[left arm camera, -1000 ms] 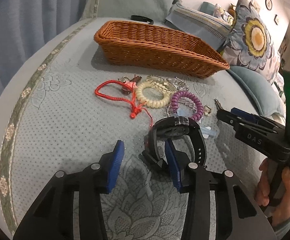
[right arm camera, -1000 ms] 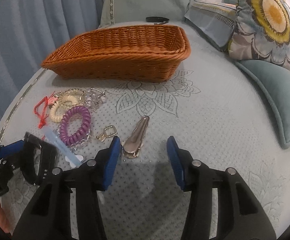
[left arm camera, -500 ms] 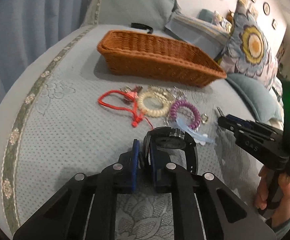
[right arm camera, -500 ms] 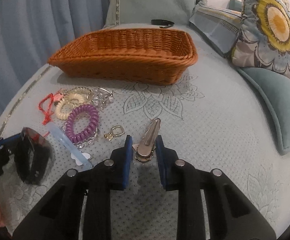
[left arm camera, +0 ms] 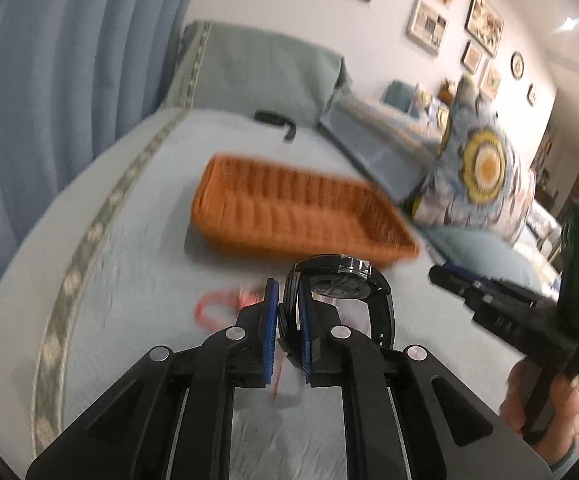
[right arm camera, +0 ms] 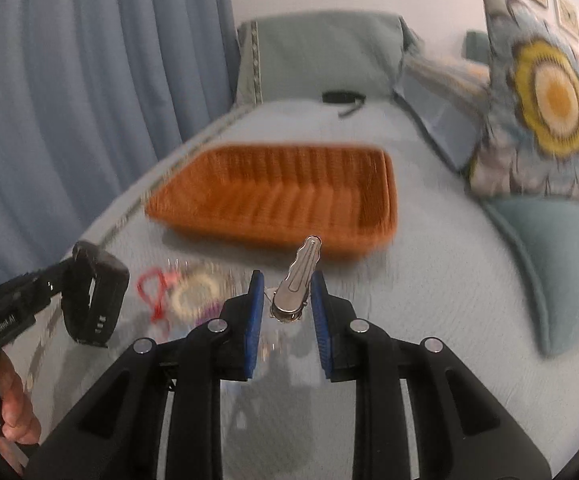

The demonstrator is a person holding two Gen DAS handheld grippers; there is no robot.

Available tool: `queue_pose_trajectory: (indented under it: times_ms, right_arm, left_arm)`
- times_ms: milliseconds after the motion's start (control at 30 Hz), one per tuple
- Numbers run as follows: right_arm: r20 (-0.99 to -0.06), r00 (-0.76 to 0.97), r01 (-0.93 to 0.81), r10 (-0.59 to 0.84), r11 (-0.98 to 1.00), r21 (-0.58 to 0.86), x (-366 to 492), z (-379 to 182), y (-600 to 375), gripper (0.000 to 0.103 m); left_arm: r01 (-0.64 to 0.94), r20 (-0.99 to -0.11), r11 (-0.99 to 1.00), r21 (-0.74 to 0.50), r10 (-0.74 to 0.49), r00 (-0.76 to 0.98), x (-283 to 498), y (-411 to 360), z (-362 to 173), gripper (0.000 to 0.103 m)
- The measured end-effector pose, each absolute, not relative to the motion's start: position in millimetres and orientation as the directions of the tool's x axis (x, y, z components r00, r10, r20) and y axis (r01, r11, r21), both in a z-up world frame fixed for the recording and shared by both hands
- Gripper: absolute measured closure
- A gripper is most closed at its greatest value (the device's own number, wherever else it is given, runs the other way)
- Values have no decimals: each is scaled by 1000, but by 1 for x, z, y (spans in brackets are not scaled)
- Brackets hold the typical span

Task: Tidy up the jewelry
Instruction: 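Carry both items over the wicker basket and open both grippers to drop them, then grasp the red cord with the left gripper while the right gripper grasps the clear hair pick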

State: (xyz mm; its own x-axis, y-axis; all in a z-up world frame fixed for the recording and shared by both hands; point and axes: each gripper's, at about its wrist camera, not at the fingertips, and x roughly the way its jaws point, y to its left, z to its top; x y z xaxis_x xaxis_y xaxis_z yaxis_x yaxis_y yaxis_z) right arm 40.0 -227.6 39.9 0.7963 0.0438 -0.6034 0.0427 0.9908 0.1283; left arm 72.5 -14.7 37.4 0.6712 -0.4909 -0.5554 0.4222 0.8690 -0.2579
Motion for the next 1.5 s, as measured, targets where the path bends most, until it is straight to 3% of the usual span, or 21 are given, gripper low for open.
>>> queue_pose_trajectory:
  times_ms: [200, 367, 633, 700, 800, 833, 900, 1233, 1500]
  right_arm:
    - [-611, 791, 32, 33, 995, 96, 113, 52, -236, 82]
    - [-697, 709, 41, 111, 979, 198, 176, 23, -257, 82]
    - [-765, 629, 72, 136, 970, 232, 201, -15, -264, 82]
    - [-771, 625, 90, 122, 970, 226, 198, -18, -266, 81]
    - [-759, 637, 94, 137, 963, 253, 189, -13, -270, 75]
    - [-751, 649, 99, 124, 965, 245, 184, -8, -269, 63]
    - [-732, 672, 94, 108, 969, 230, 172, 0, -270, 53]
    - [-640, 748, -11, 173, 969, 248, 68, 26, -240, 53]
    - [-644, 732, -88, 222, 968, 233, 22, -7, -202, 53]
  left_arm:
    - [459, -529, 872, -168, -473, 704, 132, -61, 62, 95]
    - [442, -611, 889, -120, -417, 673, 194, -95, 34, 95]
    - [425, -686, 901, -93, -367, 629, 232, -106, 2, 95]
    - [426, -698, 900, -91, -363, 617, 232, -105, -3, 88]
    - [442, -679, 888, -122, -400, 616, 223, -97, 2, 76]
    - [448, -667, 885, -126, -410, 622, 217, -93, 7, 73]
    - [456, -647, 880, -135, -427, 632, 205, -84, 17, 67]
    - [470, -529, 853, -226, -513, 676, 104, -15, 55, 64]
    - [423, -532, 858, -292, -513, 674, 70, 24, 26, 64]
